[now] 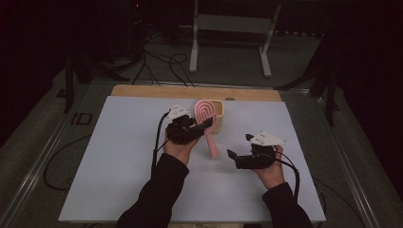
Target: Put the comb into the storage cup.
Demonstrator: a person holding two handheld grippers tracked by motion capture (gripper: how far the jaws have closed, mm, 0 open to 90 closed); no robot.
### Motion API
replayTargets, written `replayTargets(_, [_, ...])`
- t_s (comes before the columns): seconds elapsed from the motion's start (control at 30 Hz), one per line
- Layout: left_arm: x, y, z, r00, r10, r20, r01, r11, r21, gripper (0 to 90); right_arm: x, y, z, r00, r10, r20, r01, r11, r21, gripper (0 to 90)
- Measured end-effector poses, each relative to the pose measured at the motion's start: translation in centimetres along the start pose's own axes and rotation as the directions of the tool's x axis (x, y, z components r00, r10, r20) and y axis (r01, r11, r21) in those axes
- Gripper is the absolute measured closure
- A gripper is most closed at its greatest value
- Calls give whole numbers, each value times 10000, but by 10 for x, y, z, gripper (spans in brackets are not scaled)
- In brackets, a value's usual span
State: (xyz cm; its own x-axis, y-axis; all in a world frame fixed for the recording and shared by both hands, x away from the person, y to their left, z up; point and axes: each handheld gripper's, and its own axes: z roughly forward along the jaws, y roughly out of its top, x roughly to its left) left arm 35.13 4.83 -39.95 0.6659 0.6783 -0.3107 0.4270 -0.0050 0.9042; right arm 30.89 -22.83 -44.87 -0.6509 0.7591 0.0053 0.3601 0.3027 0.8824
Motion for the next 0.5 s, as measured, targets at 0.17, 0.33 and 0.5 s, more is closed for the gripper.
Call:
replayTargets(0.17, [1,6,-1,9999,120,-30,-120,9999,-60,647,-9,-18,-8,9986,425,319,-425,9991,-1,84])
replayTargets(0.33, [4,12,-3,9998,193,-48,-194,9998,-86,647,-14,-31,-16,9964,659,527,-649,9977,-207,84])
replayTargets(0.5, [6,16,-5,9997,219,85,-217,9996,-207,647,-16,-36,-23,9946,815,638,-776,9951,-611,85])
